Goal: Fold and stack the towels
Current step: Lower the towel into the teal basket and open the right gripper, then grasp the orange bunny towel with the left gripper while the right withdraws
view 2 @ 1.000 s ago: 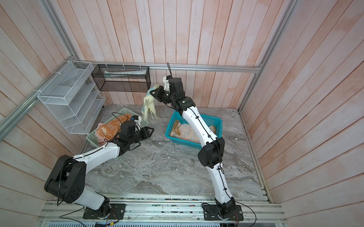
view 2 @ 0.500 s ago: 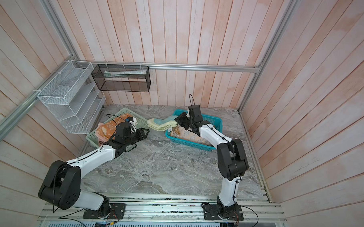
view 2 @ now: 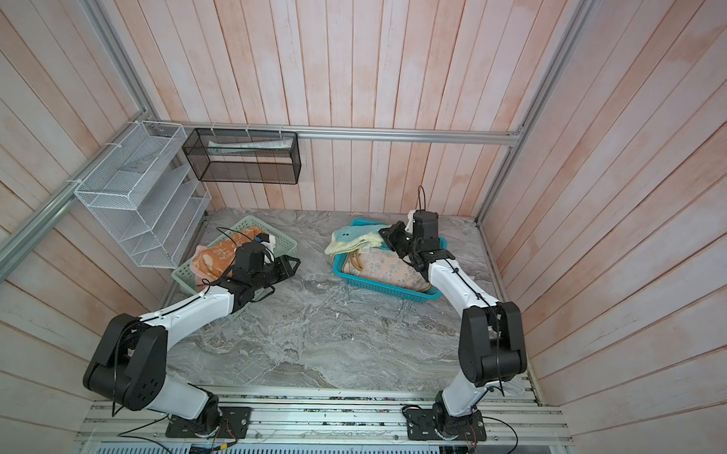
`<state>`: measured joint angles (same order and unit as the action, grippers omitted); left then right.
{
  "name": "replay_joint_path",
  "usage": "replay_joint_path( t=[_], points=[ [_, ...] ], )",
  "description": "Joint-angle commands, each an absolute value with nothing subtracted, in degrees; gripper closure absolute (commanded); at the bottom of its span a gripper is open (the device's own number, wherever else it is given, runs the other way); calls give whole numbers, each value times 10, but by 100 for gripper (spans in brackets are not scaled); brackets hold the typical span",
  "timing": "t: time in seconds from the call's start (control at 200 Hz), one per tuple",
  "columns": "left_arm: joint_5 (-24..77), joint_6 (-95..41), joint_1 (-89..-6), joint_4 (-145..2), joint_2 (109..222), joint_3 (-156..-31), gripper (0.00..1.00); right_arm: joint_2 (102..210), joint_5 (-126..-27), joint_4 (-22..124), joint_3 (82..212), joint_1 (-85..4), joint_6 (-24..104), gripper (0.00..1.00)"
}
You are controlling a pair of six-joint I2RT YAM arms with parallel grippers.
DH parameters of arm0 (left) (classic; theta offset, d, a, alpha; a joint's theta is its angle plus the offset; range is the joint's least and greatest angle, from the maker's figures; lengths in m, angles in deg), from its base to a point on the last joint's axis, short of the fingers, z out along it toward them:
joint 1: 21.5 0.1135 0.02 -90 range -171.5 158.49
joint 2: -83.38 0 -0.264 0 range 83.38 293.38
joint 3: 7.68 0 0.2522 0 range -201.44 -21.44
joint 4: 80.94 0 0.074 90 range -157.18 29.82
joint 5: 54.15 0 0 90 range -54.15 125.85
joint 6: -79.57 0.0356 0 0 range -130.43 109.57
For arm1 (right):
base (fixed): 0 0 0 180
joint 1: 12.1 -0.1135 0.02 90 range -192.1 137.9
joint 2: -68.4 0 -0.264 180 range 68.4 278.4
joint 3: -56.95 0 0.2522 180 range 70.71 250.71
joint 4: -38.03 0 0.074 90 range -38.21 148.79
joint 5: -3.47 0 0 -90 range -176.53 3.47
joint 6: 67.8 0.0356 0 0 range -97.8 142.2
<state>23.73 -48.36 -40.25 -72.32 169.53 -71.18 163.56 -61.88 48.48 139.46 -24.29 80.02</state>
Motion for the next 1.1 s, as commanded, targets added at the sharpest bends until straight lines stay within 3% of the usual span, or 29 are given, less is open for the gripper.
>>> replay_joint_path(
  t=[0.0, 0.62, 1.035, 1.095],
  points=[
    [233, -474, -402, -714, 1693, -725, 55, 1627, -605, 518, 1388, -224, 735, 100],
    [241, -469, -408, -694, 1691, -717, 55, 1700, -645, 672, 1387, -156, 542, 100],
    [248, -451, -408, -675, 1695, -733, 55, 1748, -792, 764, 1465, -133, 426, 100],
    [252, -443, -407, -665, 1696, -744, 55, 1757, -813, 773, 1482, -130, 409, 86]
  ],
)
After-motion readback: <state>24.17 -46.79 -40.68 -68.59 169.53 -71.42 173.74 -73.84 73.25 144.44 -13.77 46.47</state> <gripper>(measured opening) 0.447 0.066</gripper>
